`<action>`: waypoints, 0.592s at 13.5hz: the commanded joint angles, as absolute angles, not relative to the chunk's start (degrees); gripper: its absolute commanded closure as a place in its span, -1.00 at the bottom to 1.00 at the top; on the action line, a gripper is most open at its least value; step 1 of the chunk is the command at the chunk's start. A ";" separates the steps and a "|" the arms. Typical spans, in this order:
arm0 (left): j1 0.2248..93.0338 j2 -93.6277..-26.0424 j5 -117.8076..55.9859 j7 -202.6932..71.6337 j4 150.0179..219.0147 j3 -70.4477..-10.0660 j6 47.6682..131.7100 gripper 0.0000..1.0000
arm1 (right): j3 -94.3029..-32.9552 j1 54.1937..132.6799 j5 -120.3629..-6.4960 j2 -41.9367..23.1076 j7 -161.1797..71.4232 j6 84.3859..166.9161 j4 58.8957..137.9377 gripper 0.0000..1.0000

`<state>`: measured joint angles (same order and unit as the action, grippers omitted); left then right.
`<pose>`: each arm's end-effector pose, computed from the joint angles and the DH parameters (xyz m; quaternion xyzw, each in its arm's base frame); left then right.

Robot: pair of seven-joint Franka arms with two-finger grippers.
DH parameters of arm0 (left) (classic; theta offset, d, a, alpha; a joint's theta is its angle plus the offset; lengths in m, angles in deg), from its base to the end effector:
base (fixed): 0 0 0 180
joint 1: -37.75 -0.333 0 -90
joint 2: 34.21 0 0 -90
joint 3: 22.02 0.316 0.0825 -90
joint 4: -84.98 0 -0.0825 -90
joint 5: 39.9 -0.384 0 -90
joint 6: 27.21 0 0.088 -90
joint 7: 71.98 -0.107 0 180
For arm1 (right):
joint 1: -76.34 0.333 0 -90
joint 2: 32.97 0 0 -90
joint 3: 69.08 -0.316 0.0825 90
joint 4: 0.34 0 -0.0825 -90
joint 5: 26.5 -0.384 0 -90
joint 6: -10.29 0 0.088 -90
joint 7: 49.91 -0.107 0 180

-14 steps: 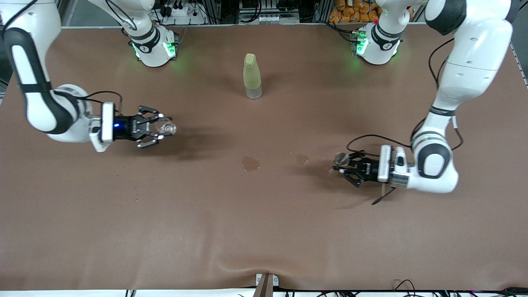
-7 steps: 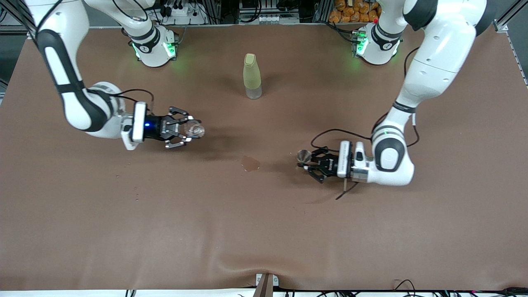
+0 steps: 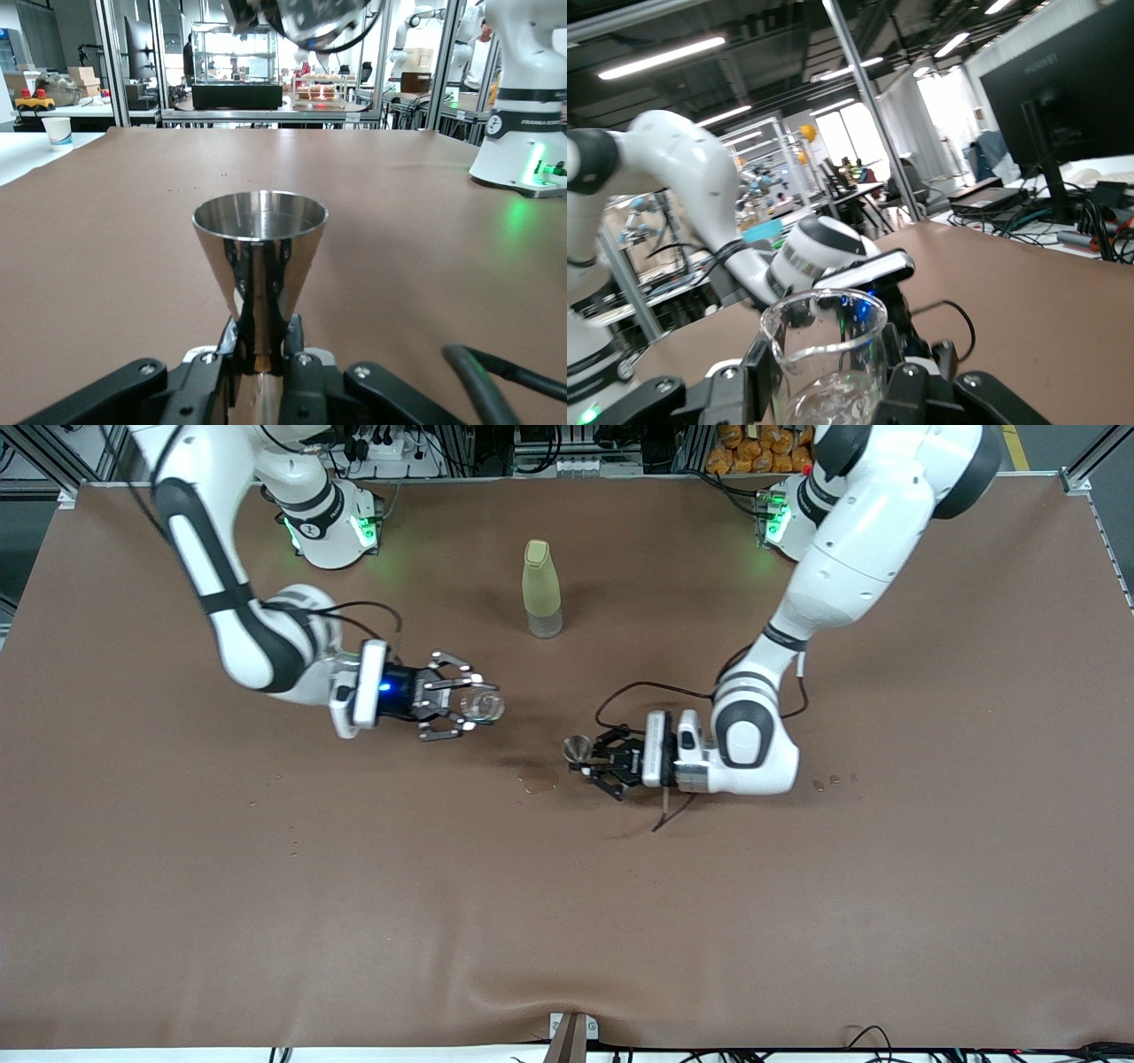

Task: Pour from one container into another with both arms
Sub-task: 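Lift the glass cup and the jigger toward each other with both grippers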

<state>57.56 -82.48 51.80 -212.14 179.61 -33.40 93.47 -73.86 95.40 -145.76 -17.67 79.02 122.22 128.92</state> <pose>0.5592 -0.3768 0.1380 0.5312 -0.5887 0.3964 0.4627 0.4798 0.2750 0.2725 -0.6302 -0.3382 -0.4533 0.5320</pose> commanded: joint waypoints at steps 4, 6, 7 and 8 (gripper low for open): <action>63.85 -84.57 60.02 -212.87 176.12 -32.83 99.17 1.00 | -73.30 102.79 -156.48 -18.99 77.88 128.95 127.63 0.79; 64.82 -84.66 61.08 -212.78 175.86 -32.74 100.14 1.00 | -73.38 103.14 -158.15 -18.90 77.53 128.95 127.80 0.80; 65.00 -84.92 61.17 -212.69 175.60 -32.74 100.32 1.00 | -73.38 104.54 -159.90 -18.73 77.36 129.21 127.98 0.80; 65.00 -84.93 61.17 -212.52 175.33 -32.74 100.41 1.00 | -73.38 105.60 -162.87 -18.38 76.75 129.47 128.07 0.82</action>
